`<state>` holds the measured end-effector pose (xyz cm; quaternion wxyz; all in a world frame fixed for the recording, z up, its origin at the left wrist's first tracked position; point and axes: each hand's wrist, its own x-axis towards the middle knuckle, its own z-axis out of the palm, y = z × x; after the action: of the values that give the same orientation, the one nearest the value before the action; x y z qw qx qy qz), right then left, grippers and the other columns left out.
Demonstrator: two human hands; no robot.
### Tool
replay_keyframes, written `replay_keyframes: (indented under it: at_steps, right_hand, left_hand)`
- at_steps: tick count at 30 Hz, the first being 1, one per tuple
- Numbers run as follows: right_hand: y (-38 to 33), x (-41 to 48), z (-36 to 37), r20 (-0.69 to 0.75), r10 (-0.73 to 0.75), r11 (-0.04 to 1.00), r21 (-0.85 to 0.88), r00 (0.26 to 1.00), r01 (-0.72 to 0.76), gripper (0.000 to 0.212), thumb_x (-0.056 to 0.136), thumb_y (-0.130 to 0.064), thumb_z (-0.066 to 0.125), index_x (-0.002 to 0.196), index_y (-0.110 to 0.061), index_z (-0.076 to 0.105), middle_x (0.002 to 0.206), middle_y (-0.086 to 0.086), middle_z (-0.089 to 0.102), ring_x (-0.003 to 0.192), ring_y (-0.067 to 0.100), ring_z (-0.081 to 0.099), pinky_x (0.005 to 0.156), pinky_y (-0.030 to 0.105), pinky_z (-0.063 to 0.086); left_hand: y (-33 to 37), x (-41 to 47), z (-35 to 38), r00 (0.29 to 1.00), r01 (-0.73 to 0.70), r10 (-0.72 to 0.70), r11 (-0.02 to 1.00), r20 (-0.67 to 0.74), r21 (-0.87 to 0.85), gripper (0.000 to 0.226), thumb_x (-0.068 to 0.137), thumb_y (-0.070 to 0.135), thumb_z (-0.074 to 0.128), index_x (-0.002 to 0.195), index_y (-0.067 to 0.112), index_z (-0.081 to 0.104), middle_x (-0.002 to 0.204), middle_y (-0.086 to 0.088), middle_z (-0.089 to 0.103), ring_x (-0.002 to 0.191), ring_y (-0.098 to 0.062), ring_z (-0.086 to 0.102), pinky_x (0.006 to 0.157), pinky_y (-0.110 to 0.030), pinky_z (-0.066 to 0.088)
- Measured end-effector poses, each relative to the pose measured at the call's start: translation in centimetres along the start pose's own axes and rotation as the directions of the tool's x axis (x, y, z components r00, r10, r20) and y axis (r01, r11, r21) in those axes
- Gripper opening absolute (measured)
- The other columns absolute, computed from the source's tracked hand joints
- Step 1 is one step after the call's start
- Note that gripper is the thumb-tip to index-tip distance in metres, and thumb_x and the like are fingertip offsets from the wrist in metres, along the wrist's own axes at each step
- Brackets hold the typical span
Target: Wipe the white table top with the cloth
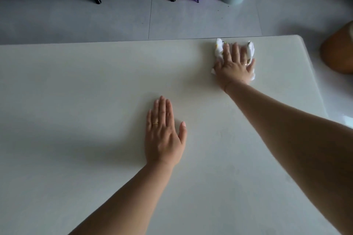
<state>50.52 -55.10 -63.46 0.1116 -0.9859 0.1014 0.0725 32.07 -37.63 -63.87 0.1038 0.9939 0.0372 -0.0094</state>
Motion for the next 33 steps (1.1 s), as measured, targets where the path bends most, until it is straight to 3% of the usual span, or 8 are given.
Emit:
replay_keyframes:
  at_steps: [2, 5, 9, 16, 18, 22, 25, 33]
  right_hand:
    - [-2.7, -1.9, 0.9, -0.026, -0.046, 0.998, 0.043, 0.999, 0.047, 0.058, 0.096, -0.044, 0.025, 0.150, -0.030, 0.009, 0.160, -0.002, 0.002, 0.146, 0.021, -0.005, 0.115, 0.050, -0.007]
    - [-5.7, -6.9, 2.8, -0.027, -0.314, 0.949, 0.025, 0.949, 0.315, 0.060, 0.095, -0.041, 0.030, 0.150, -0.029, 0.009, 0.160, -0.002, 0.004, 0.146, 0.020, -0.004, 0.113, 0.048, -0.009]
    - [-2.8, -8.6, 2.4, 0.050, -0.502, 0.863, -0.046, 0.864, 0.504, 0.061, 0.095, -0.043, 0.033, 0.149, -0.033, 0.007, 0.159, -0.006, 0.002, 0.146, 0.016, -0.006, 0.114, 0.044, -0.009]
    - [3.3, -9.3, 1.3, -0.045, 0.002, 0.998, 0.058, 0.999, 0.001, 0.055, 0.097, -0.039, 0.026, 0.149, -0.035, 0.008, 0.159, -0.008, 0.002, 0.146, 0.013, -0.006, 0.115, 0.044, -0.011]
    - [0.8, -12.0, 2.2, -0.045, -0.042, 0.995, 0.085, 0.998, 0.046, 0.062, 0.093, -0.042, 0.030, 0.149, -0.032, 0.008, 0.160, -0.004, 0.002, 0.146, 0.016, -0.007, 0.113, 0.045, -0.012]
    - [-2.4, -17.8, 3.8, 0.022, -0.363, 0.931, 0.063, 0.932, 0.361, 0.062, 0.090, -0.051, 0.013, 0.149, -0.033, 0.011, 0.159, -0.006, 0.005, 0.146, 0.014, -0.006, 0.113, 0.039, -0.018]
    - [0.9, -17.3, 3.0, 0.006, -0.445, 0.895, 0.008, 0.895, 0.445, 0.055, 0.097, -0.042, 0.031, 0.149, -0.034, 0.014, 0.159, -0.008, 0.008, 0.146, 0.015, -0.002, 0.115, 0.040, -0.009]
    - [3.9, -17.9, 2.2, -0.025, 0.029, 0.996, 0.089, 0.999, -0.027, 0.062, 0.093, -0.037, 0.034, 0.149, -0.034, 0.008, 0.159, -0.007, 0.000, 0.146, 0.014, -0.009, 0.114, 0.043, -0.013]
  left_hand:
    - [0.0, 0.0, 0.0, 1.000, -0.002, 0.002, 1.000, -0.001, 0.005, 0.069, 0.089, 0.042, 0.030, 0.145, 0.002, 0.028, 0.154, -0.015, 0.025, 0.143, -0.027, 0.022, 0.117, -0.043, 0.020]
    - [-0.1, 0.1, 0.1, 1.000, 0.007, -0.007, 1.000, -0.007, 0.009, 0.069, 0.088, 0.042, 0.030, 0.145, 0.002, 0.030, 0.153, -0.015, 0.027, 0.143, -0.027, 0.023, 0.117, -0.042, 0.019]
    - [-0.1, 0.1, 0.1, 1.000, -0.004, 0.004, 1.000, -0.015, 0.024, 0.069, 0.089, 0.042, 0.029, 0.145, 0.002, 0.029, 0.154, -0.014, 0.026, 0.143, -0.026, 0.022, 0.117, -0.040, 0.016]
    - [-0.1, 0.1, 0.3, 0.999, -0.005, 0.006, 1.000, -0.041, 0.016, 0.070, 0.088, 0.042, 0.029, 0.146, 0.002, 0.028, 0.154, -0.013, 0.025, 0.144, -0.026, 0.021, 0.117, -0.041, 0.016]
    - [-0.1, 0.0, 0.1, 0.999, -0.004, 0.005, 1.000, -0.044, 0.004, 0.069, 0.088, 0.041, 0.028, 0.145, 0.002, 0.030, 0.154, -0.014, 0.026, 0.143, -0.027, 0.023, 0.117, -0.042, 0.018]
    - [0.2, -0.2, -0.5, 0.999, -0.005, 0.005, 1.000, -0.044, 0.010, 0.065, 0.088, 0.030, 0.019, 0.142, -0.003, 0.032, 0.152, -0.019, 0.028, 0.142, -0.031, 0.025, 0.117, -0.043, 0.016]
    - [0.1, -0.8, -1.0, 0.998, -0.034, 0.035, 0.999, -0.044, 0.014, 0.064, 0.087, 0.028, 0.020, 0.143, -0.002, 0.031, 0.153, -0.018, 0.027, 0.143, -0.028, 0.023, 0.118, -0.041, 0.012]
    - [-0.9, -9.1, -0.8, 0.997, -0.081, 0.081, 0.997, -0.001, -0.005, 0.061, 0.090, 0.030, 0.028, 0.143, 0.000, 0.033, 0.152, -0.016, 0.029, 0.141, -0.029, 0.026, 0.115, -0.043, 0.017]
